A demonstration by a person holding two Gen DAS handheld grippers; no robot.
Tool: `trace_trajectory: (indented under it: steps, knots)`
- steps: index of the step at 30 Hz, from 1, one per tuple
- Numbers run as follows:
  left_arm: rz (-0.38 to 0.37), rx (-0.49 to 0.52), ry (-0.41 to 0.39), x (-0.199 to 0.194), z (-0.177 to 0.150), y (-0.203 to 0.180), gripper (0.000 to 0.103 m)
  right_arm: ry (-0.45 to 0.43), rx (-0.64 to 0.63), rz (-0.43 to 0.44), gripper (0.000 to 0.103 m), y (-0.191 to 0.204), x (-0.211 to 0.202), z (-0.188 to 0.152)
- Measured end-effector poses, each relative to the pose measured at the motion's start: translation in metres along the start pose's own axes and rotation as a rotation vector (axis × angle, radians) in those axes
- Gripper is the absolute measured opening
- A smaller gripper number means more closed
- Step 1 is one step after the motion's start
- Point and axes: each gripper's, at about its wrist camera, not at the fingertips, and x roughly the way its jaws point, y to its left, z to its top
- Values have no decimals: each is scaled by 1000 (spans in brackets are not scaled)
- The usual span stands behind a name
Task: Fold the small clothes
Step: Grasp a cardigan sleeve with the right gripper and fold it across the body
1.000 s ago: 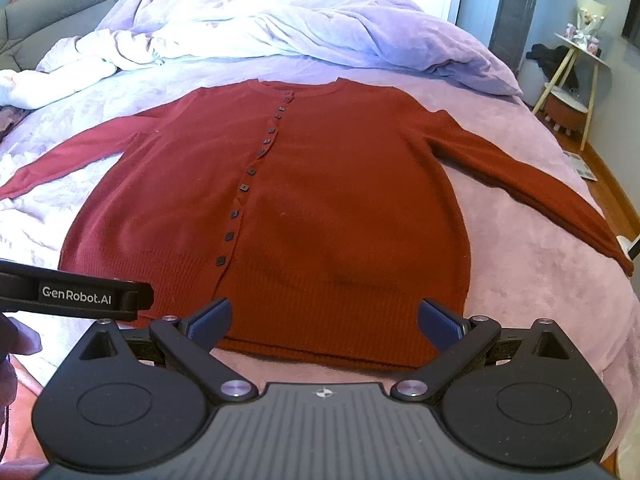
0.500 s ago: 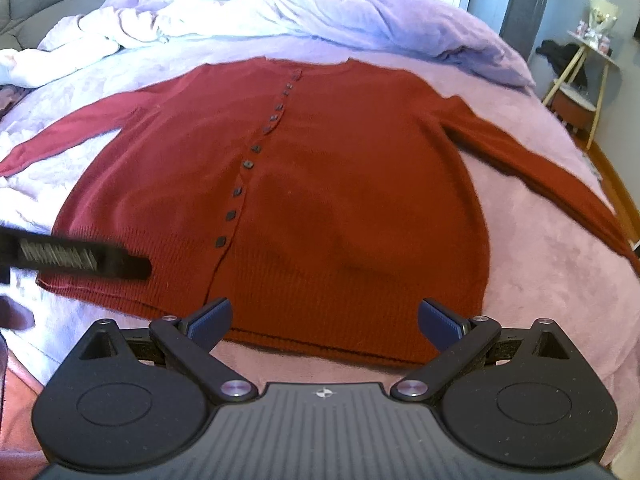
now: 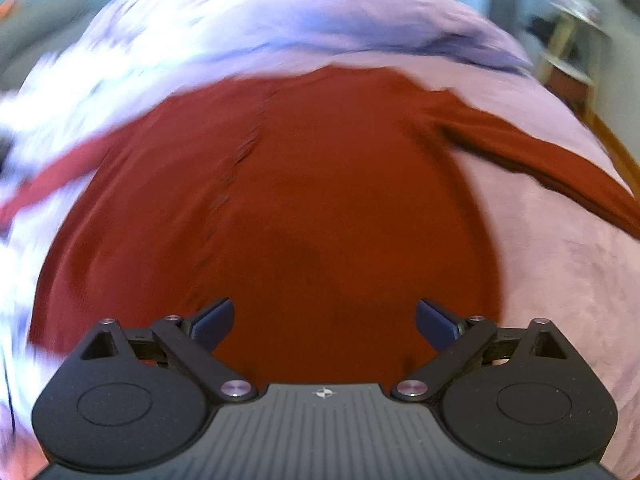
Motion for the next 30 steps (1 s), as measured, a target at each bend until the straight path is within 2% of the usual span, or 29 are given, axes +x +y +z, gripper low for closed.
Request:
trace_trajectory:
  steps: [1, 3, 5, 7, 10, 13, 16, 18, 21, 22, 23, 24, 27, 28, 30]
  knots:
    - [-19, 25, 8, 1, -7, -9, 103, -20, 73, -17, 96, -19, 4, 10]
    - [-52, 61, 44, 9, -19, -27, 103, -83, 285, -54, 88, -73, 11, 32]
    - [-60, 69, 84, 15, -30, -43, 103, -161, 514, -68, 69, -134, 13, 43]
    - [-62, 66, 111, 21, -38, -54, 103, -222, 739, -65, 57, -190, 14, 42]
    - [-48, 77, 132, 24, -42, -66, 103, -284, 1051, -63, 54, -264, 19, 20]
    - [-28, 98, 133, 22, -46, -74, 103, -330, 1227, -84, 53, -312, 28, -2]
    - [-7, 120, 134, 15, -50, -80, 103, -396, 1359, -35, 44, -343, 38, -23]
    - [1, 130, 137, 11, -52, -82, 103, -454, 1414, -13, 43, -355, 41, -31]
    - [4, 150, 146, 8, -56, -86, 103, -485, 1441, -20, 28, -363, 51, -37]
    - [1, 163, 147, 7, -57, -88, 103, -473, 1430, -32, 17, -362, 54, -38]
    - [-4, 175, 147, 5, -57, -90, 103, -447, 1407, -54, 10, -362, 58, -31]
    - [-13, 189, 146, 4, -58, -92, 103, -418, 1353, -91, 9, -361, 58, -24]
    - [-46, 220, 134, 0, -57, -100, 103, -389, 1034, -251, 7, -332, 44, 25]
    - [-59, 227, 132, 0, -57, -104, 103, -414, 882, -275, 7, -310, 35, 44]
    - [-93, 244, 130, 1, -55, -113, 103, -468, 616, -239, 7, -253, 22, 72]
